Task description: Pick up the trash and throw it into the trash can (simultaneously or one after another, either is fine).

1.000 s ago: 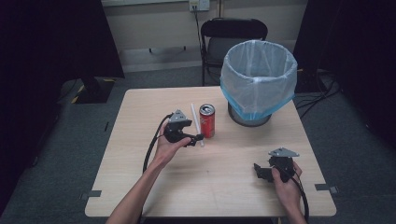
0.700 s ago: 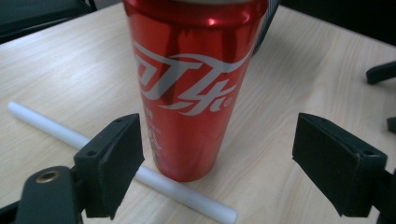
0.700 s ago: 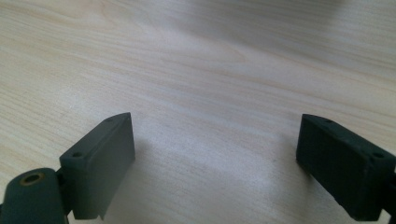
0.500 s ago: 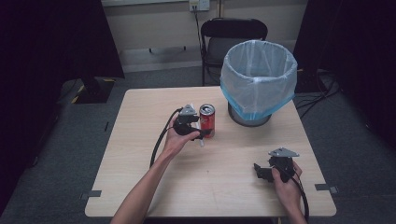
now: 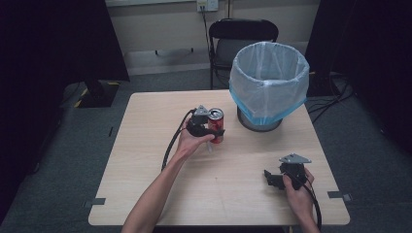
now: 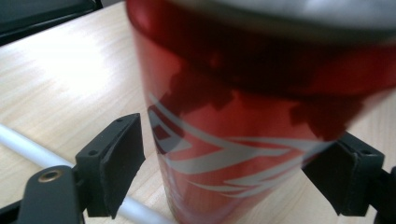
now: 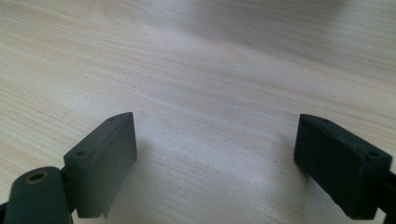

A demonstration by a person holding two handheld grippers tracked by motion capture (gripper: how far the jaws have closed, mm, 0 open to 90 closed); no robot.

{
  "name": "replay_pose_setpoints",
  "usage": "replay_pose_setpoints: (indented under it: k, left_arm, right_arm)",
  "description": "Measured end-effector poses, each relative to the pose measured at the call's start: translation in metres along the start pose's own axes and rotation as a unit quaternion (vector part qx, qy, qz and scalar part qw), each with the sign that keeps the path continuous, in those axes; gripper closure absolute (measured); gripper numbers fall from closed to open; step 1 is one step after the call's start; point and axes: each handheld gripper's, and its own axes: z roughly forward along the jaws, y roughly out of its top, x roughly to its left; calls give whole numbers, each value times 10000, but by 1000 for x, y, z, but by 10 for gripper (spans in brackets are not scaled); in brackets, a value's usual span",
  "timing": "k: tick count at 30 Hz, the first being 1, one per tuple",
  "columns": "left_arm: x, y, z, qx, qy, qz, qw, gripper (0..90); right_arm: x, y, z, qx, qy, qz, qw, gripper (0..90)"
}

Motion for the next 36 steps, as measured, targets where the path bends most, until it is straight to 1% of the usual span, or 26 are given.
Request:
replay_pose_setpoints:
  k: [2, 3, 5, 6, 8, 9, 13, 14, 16, 19, 20, 21, 22, 23, 24, 28, 29, 30, 32, 33, 36]
  left_arm:
    - [0, -1, 2, 33, 9, 5, 10000, 176]
    - [0, -1, 3, 1, 6, -30, 10000, 184]
    - [0, -2, 5, -22, 18, -13, 10000, 221]
    - [1, -2, 6, 8, 22, 7, 10000, 237]
    - [0, -2, 5, -33, 25, 25, 10000, 313]
    - [0, -2, 5, -33, 25, 25, 10000, 322]
    - [-1, -2, 6, -43, 62, 52, 10000, 333]
    - [0, -2, 5, -43, 65, 90, 9999, 333]
    - [-1, -1, 5, -23, 43, 74, 10000, 338]
    - [-3, 1, 2, -88, 18, 79, 9999, 339]
    - [-4, 1, 2, -112, 34, 52, 9999, 338]
    - [-4, 3, -2, -176, 8, 50, 9998, 339]
    - [-4, 3, -2, -176, 8, 50, 9998, 339]
    - [-4, 4, -4, -208, -39, 67, 9998, 339]
    - [-6, 6, -6, -270, -95, 22, 9996, 338]
    - [-8, 8, -11, -301, -129, 41, 9995, 339]
    - [-10, 10, -14, -328, -189, 42, 9993, 339]
    - [-10, 10, -14, -328, -189, 42, 9993, 339]
    - [-13, 13, -21, -405, -251, 28, 9989, 339]
    - [-13, 13, -21, -405, -251, 28, 9989, 339]
    - [-17, 17, -27, -505, -308, 25, 9982, 338]
  right_arm:
    - [0, 0, 0, 0, 19, -20, 10000, 131]
    - [0, 0, 0, -2, 24, -38, 10000, 132]
    - [0, 0, 0, -4, 32, -44, 10000, 133]
    - [0, 0, 0, -2, 41, -48, 10000, 132]
    - [0, 0, 0, -4, 45, -55, 10000, 132]
    - [0, 0, 0, -4, 45, -55, 10000, 132]
    - [0, 0, 0, -9, 43, -64, 10000, 133]
    - [0, 0, 0, -9, 44, -66, 10000, 132]
    - [0, 0, 0, -11, 45, -70, 10000, 132]
    - [0, 0, 0, -11, 53, -75, 10000, 132]
    - [0, 0, 0, -11, 56, -78, 10000, 132]
    - [0, 0, 0, -8, 58, -72, 10000, 132]
    - [0, 0, 0, -8, 58, -72, 10000, 132]
    - [0, 0, 0, -8, 59, -70, 10000, 133]
    - [0, 0, 0, -11, 55, -74, 10000, 132]
    - [0, 0, 0, -9, 59, -73, 10000, 132]
    - [0, 0, 0, -6, 58, -68, 10000, 132]
    - [0, 0, 0, -6, 58, -68, 10000, 132]
    - [0, 0, -1, -13, 56, -83, 9999, 132]
    - [0, 0, -1, -13, 56, -83, 9999, 132]
    - [0, 0, -1, -8, 60, -76, 10000, 132]
